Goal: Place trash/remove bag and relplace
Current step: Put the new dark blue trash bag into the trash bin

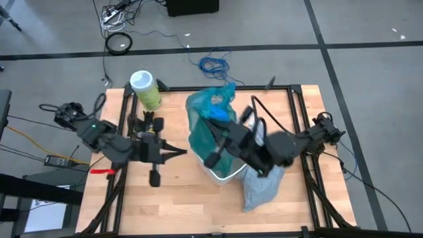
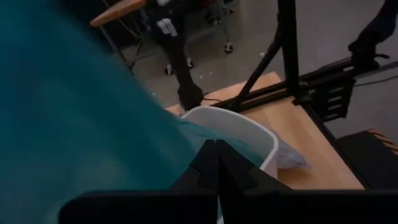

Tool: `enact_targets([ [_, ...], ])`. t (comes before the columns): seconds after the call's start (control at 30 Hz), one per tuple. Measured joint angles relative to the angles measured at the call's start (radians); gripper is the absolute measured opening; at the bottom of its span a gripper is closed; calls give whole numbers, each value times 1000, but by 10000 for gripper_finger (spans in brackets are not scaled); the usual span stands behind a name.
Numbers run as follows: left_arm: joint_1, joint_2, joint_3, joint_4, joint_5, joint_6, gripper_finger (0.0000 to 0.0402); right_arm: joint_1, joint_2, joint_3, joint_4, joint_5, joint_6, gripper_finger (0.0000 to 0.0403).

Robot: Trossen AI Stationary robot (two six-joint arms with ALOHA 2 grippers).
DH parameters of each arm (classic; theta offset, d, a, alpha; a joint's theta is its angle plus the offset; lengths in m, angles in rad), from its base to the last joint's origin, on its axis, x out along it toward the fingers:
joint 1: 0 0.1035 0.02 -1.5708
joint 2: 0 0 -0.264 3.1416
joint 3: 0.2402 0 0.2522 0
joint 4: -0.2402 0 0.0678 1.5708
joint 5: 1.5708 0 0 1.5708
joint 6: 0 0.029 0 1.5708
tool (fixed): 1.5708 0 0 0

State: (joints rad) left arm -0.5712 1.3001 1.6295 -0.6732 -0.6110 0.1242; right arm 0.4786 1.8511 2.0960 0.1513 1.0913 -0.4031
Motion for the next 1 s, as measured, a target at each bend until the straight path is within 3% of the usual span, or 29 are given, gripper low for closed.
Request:
enact_targets([
  [0.2,3,-44,0,-14,-139,13,1,113,0,0,-87,174,116,0],
  [0.3,15,-54,0,-14,-192,30,1,157,4,0,-202,263,278,0],
  [0.47,23,-54,0,-8,-207,26,1,204,11,0,-432,274,582,0],
  [0.63,22,-51,0,28,-206,-2,1,220,11,0,-673,149,875,0],
  [0.83,25,-48,0,80,-196,-46,1,220,11,0,-859,-31,1095,0],
  [1.0,65,-19,-1,191,-26,-83,1,227,12,0,-964,-128,1217,0],
])
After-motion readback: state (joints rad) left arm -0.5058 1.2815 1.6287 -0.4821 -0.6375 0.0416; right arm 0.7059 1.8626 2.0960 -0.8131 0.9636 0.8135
